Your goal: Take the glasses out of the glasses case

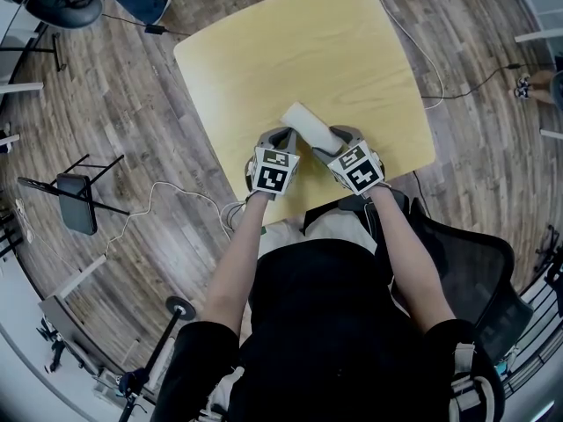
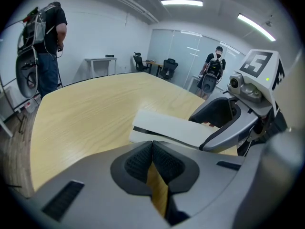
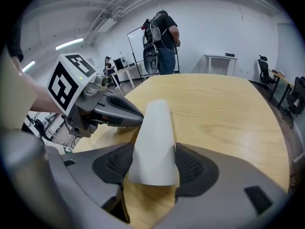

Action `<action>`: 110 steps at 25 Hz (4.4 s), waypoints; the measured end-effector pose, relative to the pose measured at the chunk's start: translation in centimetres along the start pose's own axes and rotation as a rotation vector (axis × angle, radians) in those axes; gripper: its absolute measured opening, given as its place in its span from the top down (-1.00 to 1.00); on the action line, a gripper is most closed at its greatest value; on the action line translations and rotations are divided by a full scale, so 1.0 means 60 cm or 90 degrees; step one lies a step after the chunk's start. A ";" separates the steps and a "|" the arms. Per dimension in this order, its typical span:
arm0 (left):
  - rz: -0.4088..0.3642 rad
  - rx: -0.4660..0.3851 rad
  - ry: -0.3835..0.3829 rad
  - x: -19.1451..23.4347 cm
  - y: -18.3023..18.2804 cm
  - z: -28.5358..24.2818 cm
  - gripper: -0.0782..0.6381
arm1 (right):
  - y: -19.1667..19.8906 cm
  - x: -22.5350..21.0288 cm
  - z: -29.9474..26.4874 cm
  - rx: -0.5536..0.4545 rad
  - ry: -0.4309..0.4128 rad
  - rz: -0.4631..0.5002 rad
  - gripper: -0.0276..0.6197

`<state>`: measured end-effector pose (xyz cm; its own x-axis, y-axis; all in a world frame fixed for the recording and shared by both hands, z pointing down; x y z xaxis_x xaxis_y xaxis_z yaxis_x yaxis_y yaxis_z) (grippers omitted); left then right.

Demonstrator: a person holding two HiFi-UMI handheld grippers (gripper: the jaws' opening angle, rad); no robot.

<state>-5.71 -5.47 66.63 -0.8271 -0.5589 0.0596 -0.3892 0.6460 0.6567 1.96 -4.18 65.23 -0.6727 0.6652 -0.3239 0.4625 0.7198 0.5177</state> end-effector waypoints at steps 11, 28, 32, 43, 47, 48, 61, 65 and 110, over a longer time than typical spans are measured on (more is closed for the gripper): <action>-0.005 0.006 0.003 -0.002 0.002 -0.003 0.71 | -0.020 0.001 0.033 -0.056 0.029 0.031 0.09; -0.003 0.004 -0.011 -0.015 -0.016 0.010 0.71 | -0.035 -0.038 0.086 -0.113 0.099 0.054 0.66; -0.012 -0.005 -0.008 -0.025 -0.022 0.025 0.71 | -0.039 -0.037 0.098 -0.124 0.115 0.056 0.68; -0.010 -0.022 -0.021 -0.038 -0.029 0.059 0.71 | -0.047 -0.013 0.115 -0.140 0.107 0.084 0.69; -0.004 -0.033 -0.026 -0.046 -0.034 0.075 0.71 | -0.054 -0.001 0.120 -0.147 0.101 0.098 0.76; -0.001 -0.038 -0.026 -0.047 -0.036 0.081 0.71 | -0.057 0.004 0.120 -0.150 0.099 0.102 0.77; 0.018 -0.093 -0.031 -0.046 -0.062 0.138 0.71 | -0.073 0.062 0.076 -0.123 0.080 0.124 0.83; 0.023 -0.095 -0.031 -0.038 -0.054 0.144 0.71 | -0.067 0.066 0.046 -0.097 0.079 0.107 0.81; 0.036 -0.066 -0.041 -0.022 -0.014 0.158 0.71 | -0.059 0.012 -0.034 0.011 0.107 0.062 0.83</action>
<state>-8.11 -0.35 58.88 -0.8724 -0.4860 0.0525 -0.2998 0.6168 0.7278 -1.34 -6.68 64.79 -0.7104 0.6905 -0.1362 0.5385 0.6579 0.5264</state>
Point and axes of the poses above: the fingertips, and each gripper's own axes: z backward along the fingers, x to its left, y out of its underside, the point moved 1 cm from there along z, backward along the fingers, and after that the axes turned 12 degrees about -z, right-handed, at the moved point
